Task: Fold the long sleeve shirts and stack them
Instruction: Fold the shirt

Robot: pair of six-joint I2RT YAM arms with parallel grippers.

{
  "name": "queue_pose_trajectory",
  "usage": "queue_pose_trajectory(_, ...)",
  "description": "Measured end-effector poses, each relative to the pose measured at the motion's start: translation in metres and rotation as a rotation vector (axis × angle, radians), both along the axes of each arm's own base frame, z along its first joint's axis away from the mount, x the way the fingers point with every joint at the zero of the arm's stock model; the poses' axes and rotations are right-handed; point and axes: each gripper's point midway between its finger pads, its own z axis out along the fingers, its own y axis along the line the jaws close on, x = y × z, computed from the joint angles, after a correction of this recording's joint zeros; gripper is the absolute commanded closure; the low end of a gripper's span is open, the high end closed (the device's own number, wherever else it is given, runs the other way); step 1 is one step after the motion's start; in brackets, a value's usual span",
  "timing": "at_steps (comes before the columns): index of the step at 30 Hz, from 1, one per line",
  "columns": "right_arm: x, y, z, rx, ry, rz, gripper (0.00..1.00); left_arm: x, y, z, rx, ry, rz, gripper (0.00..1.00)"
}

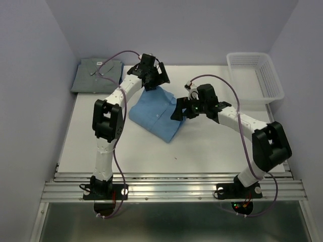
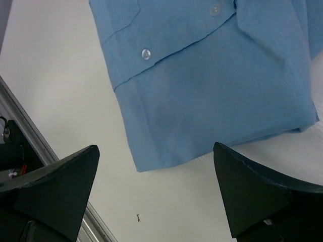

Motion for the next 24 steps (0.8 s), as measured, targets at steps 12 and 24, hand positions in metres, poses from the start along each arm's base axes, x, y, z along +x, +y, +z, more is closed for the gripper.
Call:
queue_pose_trajectory(12, 0.07, 0.002, -0.062, -0.097, 0.084, -0.093, 0.0, 0.054, 0.011, -0.091, 0.025, 0.087, 0.016, 0.01)
queue_pose_trajectory(24, 0.135, -0.04, -0.099, -0.1, 0.112, -0.229, 0.0, 0.036, 0.029, -0.106, 0.011, 0.1, 0.025, 0.01)
